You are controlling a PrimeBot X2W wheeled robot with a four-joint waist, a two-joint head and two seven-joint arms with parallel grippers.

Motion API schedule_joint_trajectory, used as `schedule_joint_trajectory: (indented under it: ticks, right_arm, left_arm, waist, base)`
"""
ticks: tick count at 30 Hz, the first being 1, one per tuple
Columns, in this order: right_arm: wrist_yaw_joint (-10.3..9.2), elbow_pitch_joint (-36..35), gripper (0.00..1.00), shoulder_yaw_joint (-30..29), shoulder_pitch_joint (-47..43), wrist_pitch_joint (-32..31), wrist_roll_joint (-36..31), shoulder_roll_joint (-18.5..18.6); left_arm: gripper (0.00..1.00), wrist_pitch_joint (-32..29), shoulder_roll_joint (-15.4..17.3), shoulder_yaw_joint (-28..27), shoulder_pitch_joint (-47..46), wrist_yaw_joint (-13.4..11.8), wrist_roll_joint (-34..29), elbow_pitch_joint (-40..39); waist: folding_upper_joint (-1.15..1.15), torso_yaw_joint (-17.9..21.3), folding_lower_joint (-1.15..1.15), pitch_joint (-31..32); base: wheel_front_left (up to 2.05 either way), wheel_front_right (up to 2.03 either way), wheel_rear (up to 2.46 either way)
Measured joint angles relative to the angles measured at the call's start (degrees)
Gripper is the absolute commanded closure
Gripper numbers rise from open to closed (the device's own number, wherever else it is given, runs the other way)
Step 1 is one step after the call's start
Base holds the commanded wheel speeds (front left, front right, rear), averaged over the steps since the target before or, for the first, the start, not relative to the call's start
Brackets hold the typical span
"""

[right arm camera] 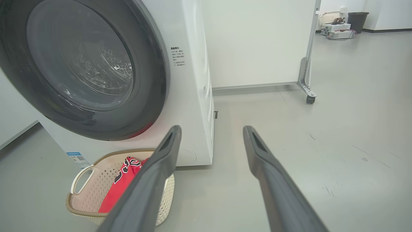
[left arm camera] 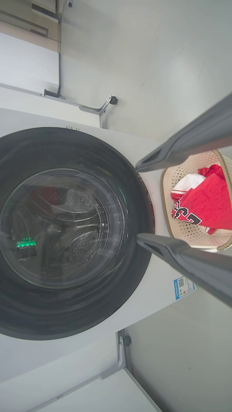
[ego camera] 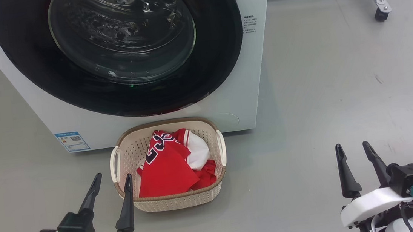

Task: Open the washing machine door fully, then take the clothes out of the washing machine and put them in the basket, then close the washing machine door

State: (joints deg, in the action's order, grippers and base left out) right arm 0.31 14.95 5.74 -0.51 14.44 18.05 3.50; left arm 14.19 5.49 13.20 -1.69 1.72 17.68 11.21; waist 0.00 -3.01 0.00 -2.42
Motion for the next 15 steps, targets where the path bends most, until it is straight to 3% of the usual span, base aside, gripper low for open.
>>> schedule_joint_trajectory:
  ticks: [15]
  right_arm:
    - [-1.00, -3.81, 0.00, 0.14, -2.38, -0.02, -0.09, 0.04]
  left_arm:
    - [0.00, -0.53, 0.00, 0.02, 0.90, -0.42, 0.47, -1.00]
  waist:
    - [0.00, -0.34, 0.00, 0.02]
  base:
    - [0.00, 0.00, 0.00]
